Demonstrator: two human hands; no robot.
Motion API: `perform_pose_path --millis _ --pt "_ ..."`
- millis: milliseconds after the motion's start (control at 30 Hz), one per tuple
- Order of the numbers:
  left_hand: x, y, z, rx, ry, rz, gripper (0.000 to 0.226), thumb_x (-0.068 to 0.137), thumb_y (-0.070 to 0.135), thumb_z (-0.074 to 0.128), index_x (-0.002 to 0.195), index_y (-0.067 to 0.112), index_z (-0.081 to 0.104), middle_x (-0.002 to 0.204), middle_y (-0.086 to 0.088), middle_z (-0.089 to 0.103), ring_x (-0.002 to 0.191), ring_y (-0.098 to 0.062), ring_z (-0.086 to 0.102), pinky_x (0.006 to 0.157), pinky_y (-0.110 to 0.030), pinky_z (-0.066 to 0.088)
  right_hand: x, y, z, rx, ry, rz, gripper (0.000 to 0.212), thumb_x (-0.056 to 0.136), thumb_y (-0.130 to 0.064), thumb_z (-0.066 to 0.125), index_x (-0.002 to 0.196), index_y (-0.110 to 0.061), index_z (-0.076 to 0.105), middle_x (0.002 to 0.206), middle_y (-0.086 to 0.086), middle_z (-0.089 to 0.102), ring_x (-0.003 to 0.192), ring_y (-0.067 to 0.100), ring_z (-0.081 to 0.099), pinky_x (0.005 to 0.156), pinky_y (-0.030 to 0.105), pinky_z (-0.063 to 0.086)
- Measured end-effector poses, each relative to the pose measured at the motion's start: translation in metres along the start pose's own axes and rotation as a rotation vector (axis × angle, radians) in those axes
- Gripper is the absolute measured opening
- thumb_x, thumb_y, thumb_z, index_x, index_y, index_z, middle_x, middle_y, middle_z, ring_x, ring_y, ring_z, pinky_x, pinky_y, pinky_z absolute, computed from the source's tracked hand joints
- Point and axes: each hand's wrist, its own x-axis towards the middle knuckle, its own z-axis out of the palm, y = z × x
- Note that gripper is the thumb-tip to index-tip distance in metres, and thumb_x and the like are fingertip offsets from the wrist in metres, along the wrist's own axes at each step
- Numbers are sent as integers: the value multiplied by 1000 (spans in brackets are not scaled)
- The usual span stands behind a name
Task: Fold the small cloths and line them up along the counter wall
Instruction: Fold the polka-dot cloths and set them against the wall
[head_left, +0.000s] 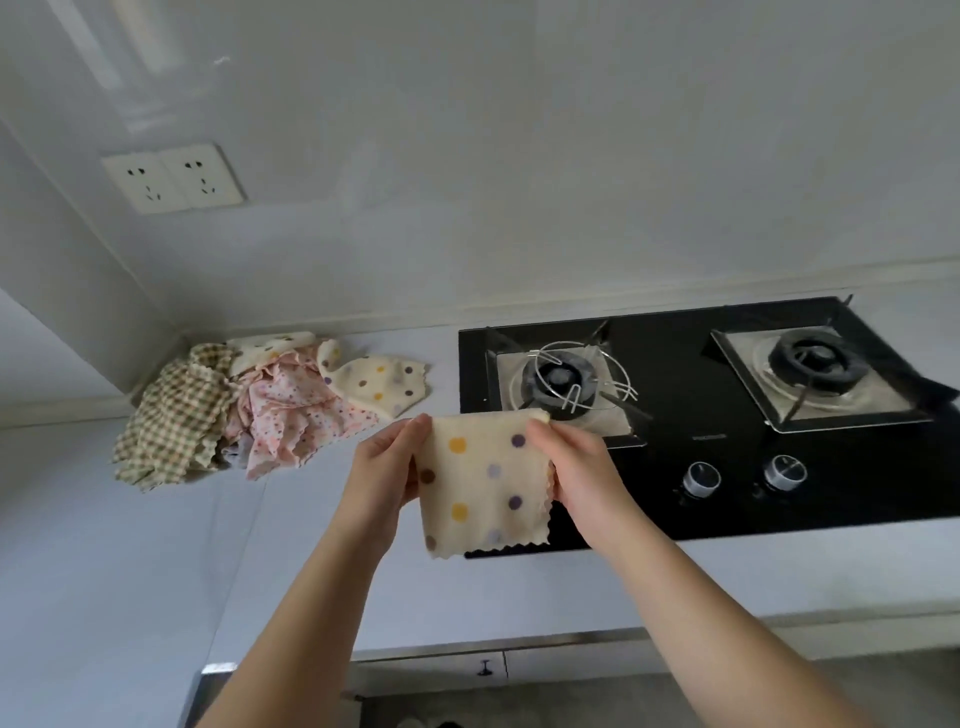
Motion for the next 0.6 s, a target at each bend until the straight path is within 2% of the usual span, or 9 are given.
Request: perform_pose_path --millis 100,200,267,333,500,600 --pt "-24 7 54 -62 32 -19 25 96 25 52 78 13 64 66 -1 49 62 -15 44 59 -26 39 -22 -16 -51 -51 37 -3 25 94 -26 55 91 -6 70 97 18 71 97 38 66 89 51 50" --pt "-42 9 108 -144 -15 -77 29 95 32 53 80 13 67 77 -9 55 73 -24 50 67 -32 40 -39 -32 -103 -56 74 21 25 93 -28 57 87 -9 71 96 19 71 96 37 66 90 54 49" --pt "-48 8 140 -160 -108 -114 33 94 39 53 91 13 72 90 -12 66 85 -28 59 76 -37 45 -46 -43 -135 -26 105 50 24 93 -27 57 83 -12 72 94 17 72 96 35 67 90 55 49" --pt "-51 8 172 -137 -226 -124 32 95 37 51 106 13 69 102 -10 71 96 -26 65 80 -40 51 -50 -53 -168 8 146 76 22 93 -26 57 83 -14 73 95 16 72 97 35 67 91 55 50" --pt "-51 10 256 -58 -371 -125 19 96 18 53 101 7 67 90 -8 72 79 -20 68 66 -33 54 -43 -71 -250 135 245 144 22 94 -28 56 102 -11 68 97 11 73 95 30 68 91 47 52" --pt "-41 3 305 -21 -367 -114 19 96 17 53 101 7 68 90 -12 73 77 -22 68 71 -36 51 -36 -77 -299 213 211 185 24 95 -29 54 109 -12 65 104 9 72 99 25 67 89 41 52"
